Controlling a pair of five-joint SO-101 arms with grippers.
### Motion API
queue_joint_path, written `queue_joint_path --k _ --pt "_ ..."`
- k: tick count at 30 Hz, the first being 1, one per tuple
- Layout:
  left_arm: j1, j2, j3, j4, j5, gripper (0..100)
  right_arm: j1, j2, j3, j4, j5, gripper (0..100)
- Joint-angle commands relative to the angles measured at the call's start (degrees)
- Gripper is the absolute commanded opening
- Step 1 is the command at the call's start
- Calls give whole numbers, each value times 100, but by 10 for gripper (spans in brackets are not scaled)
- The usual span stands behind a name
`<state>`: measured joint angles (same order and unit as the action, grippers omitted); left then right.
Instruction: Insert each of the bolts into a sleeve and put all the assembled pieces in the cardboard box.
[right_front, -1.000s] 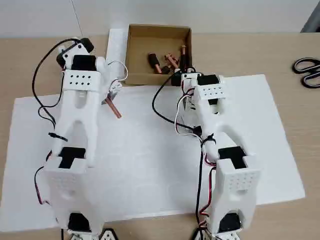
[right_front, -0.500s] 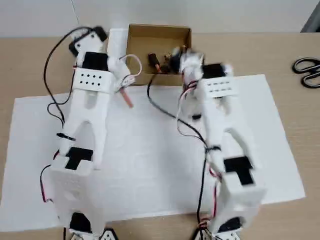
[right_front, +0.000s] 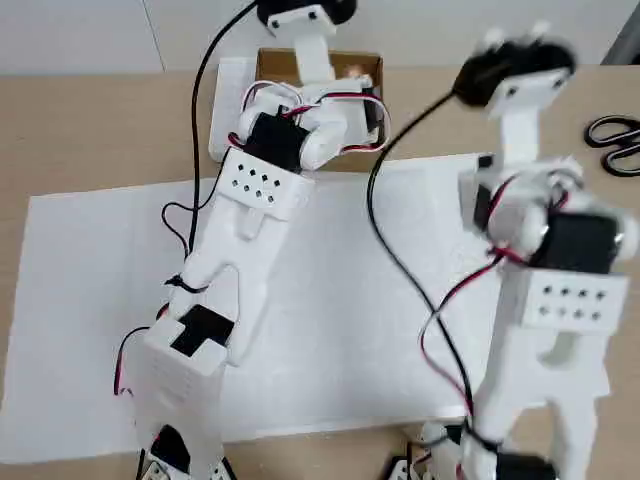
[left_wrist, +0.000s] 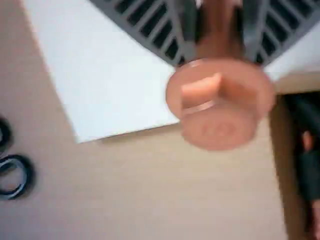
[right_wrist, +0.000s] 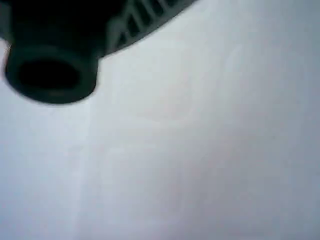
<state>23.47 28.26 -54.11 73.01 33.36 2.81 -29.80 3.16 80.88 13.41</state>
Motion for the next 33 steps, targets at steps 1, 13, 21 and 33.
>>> queue_joint_path --k 1,13,21,33 --pt "185 -114 -637 -79 -229 6 -180 -1420 2286 -2026 -62 4" --pt "466 -105 -980 18 -545 6 -743 -3908 7842 -7767 -70 2" --pt "1046 -105 -1147 53 -712 6 -101 -3644 8079 -8514 -70 2" --pt "1714 114 -901 -967 -1081 6 -92 -2774 8044 -9604 -79 2"
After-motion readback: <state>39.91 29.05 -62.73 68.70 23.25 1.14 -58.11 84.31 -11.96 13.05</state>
